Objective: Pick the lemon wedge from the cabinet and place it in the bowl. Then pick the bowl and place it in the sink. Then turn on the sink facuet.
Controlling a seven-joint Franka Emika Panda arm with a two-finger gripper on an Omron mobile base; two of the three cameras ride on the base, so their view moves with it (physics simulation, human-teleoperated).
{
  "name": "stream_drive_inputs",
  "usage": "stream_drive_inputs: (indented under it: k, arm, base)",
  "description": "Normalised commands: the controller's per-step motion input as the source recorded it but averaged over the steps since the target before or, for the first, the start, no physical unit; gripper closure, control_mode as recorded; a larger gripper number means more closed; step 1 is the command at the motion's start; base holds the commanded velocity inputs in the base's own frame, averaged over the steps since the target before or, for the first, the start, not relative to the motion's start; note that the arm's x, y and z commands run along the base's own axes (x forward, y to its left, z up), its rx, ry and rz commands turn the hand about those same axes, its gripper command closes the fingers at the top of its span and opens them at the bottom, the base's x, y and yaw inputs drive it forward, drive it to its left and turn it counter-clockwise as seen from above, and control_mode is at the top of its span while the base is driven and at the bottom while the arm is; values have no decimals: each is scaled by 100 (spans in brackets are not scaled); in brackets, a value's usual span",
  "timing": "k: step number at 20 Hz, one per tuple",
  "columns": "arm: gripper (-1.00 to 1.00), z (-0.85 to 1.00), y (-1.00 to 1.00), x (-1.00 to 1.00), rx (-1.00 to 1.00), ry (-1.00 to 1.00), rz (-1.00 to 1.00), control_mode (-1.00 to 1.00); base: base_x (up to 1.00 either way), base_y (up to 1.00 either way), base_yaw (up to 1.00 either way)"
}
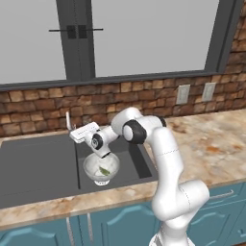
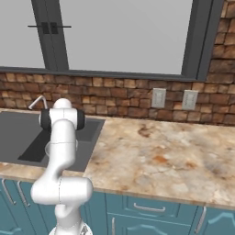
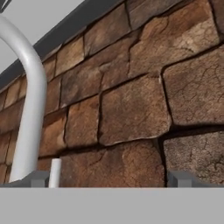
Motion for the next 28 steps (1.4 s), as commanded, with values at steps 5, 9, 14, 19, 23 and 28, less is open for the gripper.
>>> stream_drive_inputs:
  k: [5, 9, 14, 19, 23, 28]
  arm:
    - [-100, -32, -92, 5, 15, 9, -9, -100]
    - [-100, -41, -100, 0, 15, 10, -8, -100]
    - [-100, -41, -98, 2, 13, 11, -8, -100]
    - [-100, -19, -62, 17, 10, 9, -14, -100]
    - [-100, -4, -7, -31, 5, 1, -5, -100]
    - [-100, -3, 3, -51, 2, 0, 0, -100]
  base:
    - [0, 0, 0]
    - [0, 0, 0]
    - [0, 0, 0]
    - [0, 0, 0]
    - [0, 0, 0]
    - [0, 0, 0]
